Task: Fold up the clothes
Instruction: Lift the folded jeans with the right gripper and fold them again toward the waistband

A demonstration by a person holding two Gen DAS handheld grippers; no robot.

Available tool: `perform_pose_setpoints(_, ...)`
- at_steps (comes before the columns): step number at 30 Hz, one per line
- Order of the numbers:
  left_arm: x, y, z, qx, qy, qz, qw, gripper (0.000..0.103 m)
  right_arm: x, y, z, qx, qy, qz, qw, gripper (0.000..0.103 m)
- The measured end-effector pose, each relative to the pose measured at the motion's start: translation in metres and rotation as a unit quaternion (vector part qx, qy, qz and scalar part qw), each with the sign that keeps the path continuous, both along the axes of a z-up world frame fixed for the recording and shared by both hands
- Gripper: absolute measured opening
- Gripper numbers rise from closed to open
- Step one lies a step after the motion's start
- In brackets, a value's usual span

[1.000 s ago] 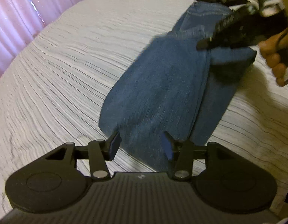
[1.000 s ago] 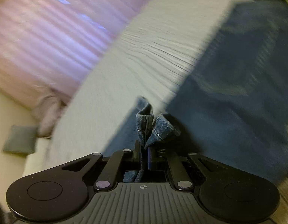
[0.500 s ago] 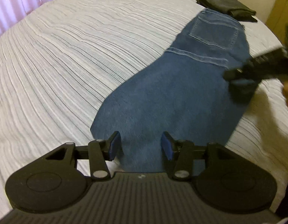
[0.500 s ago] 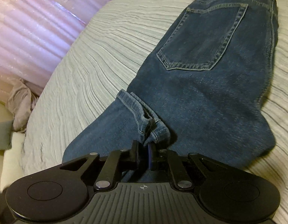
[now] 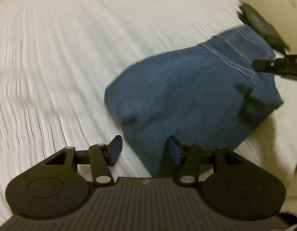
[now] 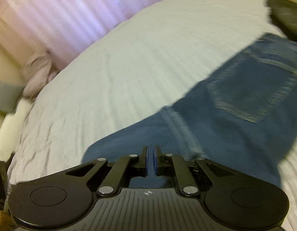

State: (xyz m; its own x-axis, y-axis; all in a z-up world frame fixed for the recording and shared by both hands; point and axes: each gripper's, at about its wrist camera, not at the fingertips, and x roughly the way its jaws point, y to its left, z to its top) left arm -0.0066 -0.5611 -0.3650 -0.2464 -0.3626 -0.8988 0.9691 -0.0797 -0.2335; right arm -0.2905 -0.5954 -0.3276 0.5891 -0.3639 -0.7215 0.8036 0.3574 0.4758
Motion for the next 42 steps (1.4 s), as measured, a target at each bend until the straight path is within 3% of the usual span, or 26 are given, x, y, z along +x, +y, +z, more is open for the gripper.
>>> perform_pose_setpoints(1,0.001,0.003,-0.004,0.007,0.014,0.007,0.9998,0.047,0.008,-0.001,-0.003,0.007,0.001,0.01,1.0,0.012)
perform_pose_setpoints(3,-0.001,0.008,-0.008,0.011,0.036,-0.003,0.9993,0.046,0.021,0.003,-0.008,0.021,0.0,0.019,1.0,0.042)
perform_pose_setpoints(4,-0.002,0.009,-0.008,0.01,0.036,-0.016,0.9992,0.046,0.025,0.006,-0.011,0.028,-0.001,0.018,0.999,0.074)
perform_pose_setpoints(5,-0.004,0.01,-0.008,0.008,0.035,-0.029,0.9989,0.046,0.025,0.015,-0.013,0.036,-0.007,0.014,0.999,0.08)
perform_pose_setpoints(7,-0.002,0.013,0.0,-0.003,0.021,-0.063,0.9978,0.046,0.024,0.032,-0.019,0.052,-0.019,0.005,0.998,0.08)
perform_pose_setpoints(10,0.008,0.015,0.012,-0.027,-0.02,-0.114,0.9929,0.046,0.019,0.067,-0.035,0.12,-0.045,-0.025,0.991,0.08)
perform_pose_setpoints(12,0.015,0.015,0.016,-0.046,-0.055,-0.155,0.9854,0.046,0.02,0.086,-0.05,0.165,-0.066,-0.044,0.983,0.08)
perform_pose_setpoints(14,0.019,0.008,0.018,-0.067,-0.086,-0.206,0.9726,0.046,0.023,0.102,-0.065,0.2,-0.091,-0.064,0.973,0.08)
perform_pose_setpoints(16,0.025,-0.003,0.019,-0.078,-0.086,-0.242,0.9633,0.046,0.032,0.109,-0.08,0.206,-0.11,-0.08,0.969,0.08)
perform_pose_setpoints(18,0.032,-0.023,0.016,-0.074,-0.063,-0.253,0.9627,0.046,0.04,0.114,-0.095,0.21,-0.134,-0.099,0.963,0.08)
perform_pose_setpoints(20,0.038,-0.045,0.009,-0.058,-0.039,-0.253,0.965,0.046,0.047,0.116,-0.108,0.211,-0.157,-0.125,0.957,0.08)
perform_pose_setpoints(26,0.046,-0.083,-0.008,-0.035,-0.017,-0.254,0.9665,0.049,0.054,0.114,-0.126,0.204,-0.204,-0.179,0.94,0.078)
perform_pose_setpoints(27,0.046,-0.088,-0.009,-0.037,-0.018,-0.254,0.9663,0.048,0.053,0.113,-0.128,0.21,-0.198,-0.182,0.94,0.07)
perform_pose_setpoints(28,0.045,-0.092,-0.01,-0.042,-0.02,-0.254,0.966,0.048,0.052,0.111,-0.129,0.216,-0.192,-0.185,0.939,0.034)
perform_pose_setpoints(29,0.042,-0.097,-0.012,-0.045,-0.022,-0.256,0.9653,0.049,0.051,0.11,-0.13,0.221,-0.185,-0.188,0.939,0.023)
perform_pose_setpoints(30,0.038,-0.101,-0.013,-0.052,-0.03,-0.258,0.9643,0.048,0.046,0.11,-0.133,0.232,-0.192,-0.19,0.935,0.021)
perform_pose_setpoints(31,0.033,-0.106,-0.014,-0.061,-0.04,-0.259,0.9632,0.047,0.044,0.11,-0.129,0.23,-0.188,-0.181,0.938,0.017)
perform_pose_setpoints(32,0.029,-0.111,-0.015,-0.064,-0.051,-0.261,0.9618,0.046,0.042,0.11,-0.125,0.228,-0.183,-0.172,0.941,0.014)
perform_pose_setpoints(33,0.026,-0.115,-0.015,-0.067,-0.063,-0.257,0.9622,0.039,0.04,0.11,-0.121,0.226,-0.179,-0.163,0.944,0.013)
perform_pose_setpoints(36,0.037,-0.124,-0.007,-0.049,-0.059,-0.205,0.9757,0.032,0.035,0.109,-0.115,0.224,-0.17,-0.152,0.948,0.012)
perform_pose_setpoints(39,0.066,-0.115,0.004,-0.013,0.007,-0.135,0.9908,0.036,0.028,0.112,-0.11,0.217,-0.158,-0.142,0.953,0.012)
perform_pose_setpoints(42,0.083,-0.091,0.008,0.018,0.076,-0.096,0.9924,0.039,0.018,0.12,-0.102,0.222,-0.169,-0.141,0.95,0.012)
